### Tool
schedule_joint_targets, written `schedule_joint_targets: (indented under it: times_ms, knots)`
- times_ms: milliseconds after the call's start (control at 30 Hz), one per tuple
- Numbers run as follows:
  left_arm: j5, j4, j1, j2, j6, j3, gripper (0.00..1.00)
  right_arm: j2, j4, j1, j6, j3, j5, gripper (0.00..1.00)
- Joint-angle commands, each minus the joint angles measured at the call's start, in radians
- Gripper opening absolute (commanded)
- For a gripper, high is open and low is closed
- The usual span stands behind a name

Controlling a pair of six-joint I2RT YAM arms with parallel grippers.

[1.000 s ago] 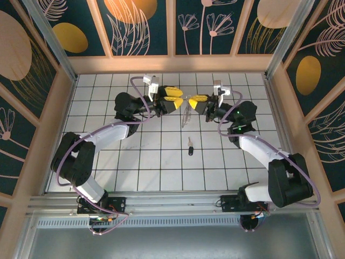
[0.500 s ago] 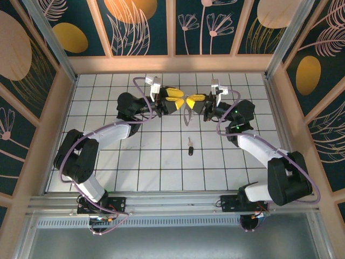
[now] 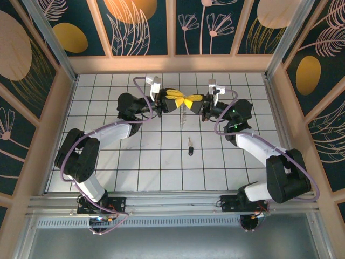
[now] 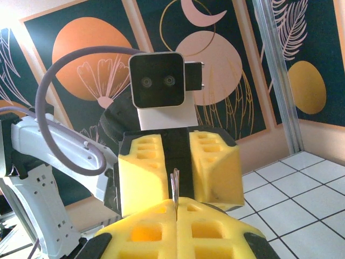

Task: Put the keys on the keyring

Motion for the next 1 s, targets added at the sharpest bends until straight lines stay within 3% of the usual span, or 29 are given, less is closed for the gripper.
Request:
schedule_joint_targets:
  times_ms: [0,333,633,767,833,967]
  knots:
    - [0.028,0.057,-0.003,0.009,-0.017,0.031,0.18,0.000,0.043,0.008,-0.005,0.036,-0.002,0.00]
    - [0.057,0.050,-0.014,0.042,-0.020,0.052,0.00,-0.002,0.033,0.010,-0.010,0.038,-0.003,0.00]
    - [0.062,-0.013,-0.020,0.021,0.043,0.044,0.00,-0.013,0.000,0.009,-0.024,0.043,0.008,0.00]
    - [0.032,-0.104,-0.019,-0.026,0.130,0.034,0.00,-0.065,-0.092,-0.020,-0.060,0.023,0.031,0.36]
    - [0.021,-0.181,-0.019,-0.052,0.199,0.036,0.00,-0.113,-0.153,-0.048,-0.084,-0.009,0.036,0.42]
    - [-0.008,-0.329,-0.020,-0.116,0.366,0.031,0.00,-0.248,-0.307,-0.107,-0.144,-0.105,0.076,0.44]
